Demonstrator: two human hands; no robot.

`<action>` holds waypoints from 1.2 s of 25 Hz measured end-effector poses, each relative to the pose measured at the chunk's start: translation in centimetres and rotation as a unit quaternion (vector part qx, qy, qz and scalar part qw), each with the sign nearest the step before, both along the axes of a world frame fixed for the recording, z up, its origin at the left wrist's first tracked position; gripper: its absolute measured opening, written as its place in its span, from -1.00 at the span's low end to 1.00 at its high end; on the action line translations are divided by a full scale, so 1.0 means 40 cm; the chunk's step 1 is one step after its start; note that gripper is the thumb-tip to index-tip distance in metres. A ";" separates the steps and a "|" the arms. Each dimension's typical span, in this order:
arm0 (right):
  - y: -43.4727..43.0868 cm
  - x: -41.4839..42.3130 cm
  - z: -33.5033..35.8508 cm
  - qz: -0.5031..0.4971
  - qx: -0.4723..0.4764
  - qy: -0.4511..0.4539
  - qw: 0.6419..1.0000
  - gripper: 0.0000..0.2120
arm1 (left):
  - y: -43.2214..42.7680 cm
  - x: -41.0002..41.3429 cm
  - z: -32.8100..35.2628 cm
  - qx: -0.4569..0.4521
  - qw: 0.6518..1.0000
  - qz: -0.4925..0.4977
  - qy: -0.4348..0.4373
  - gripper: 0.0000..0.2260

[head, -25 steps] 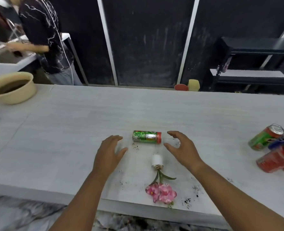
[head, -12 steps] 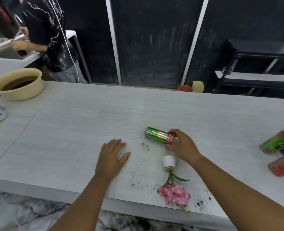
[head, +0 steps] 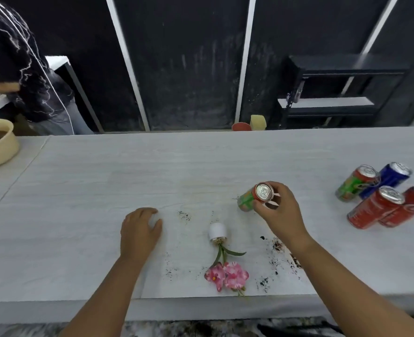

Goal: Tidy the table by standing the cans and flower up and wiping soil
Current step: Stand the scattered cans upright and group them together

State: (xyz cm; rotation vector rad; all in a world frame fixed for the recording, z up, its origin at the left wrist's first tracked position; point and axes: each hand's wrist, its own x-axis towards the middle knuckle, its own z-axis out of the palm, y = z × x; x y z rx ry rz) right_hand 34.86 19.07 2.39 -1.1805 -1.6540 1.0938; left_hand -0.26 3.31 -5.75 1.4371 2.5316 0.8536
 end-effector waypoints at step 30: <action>0.032 0.738 -0.057 -0.386 -0.018 0.037 0.922 -0.52 | 0.644 0.815 -0.049 -0.106 0.877 -0.449 0.137 -0.42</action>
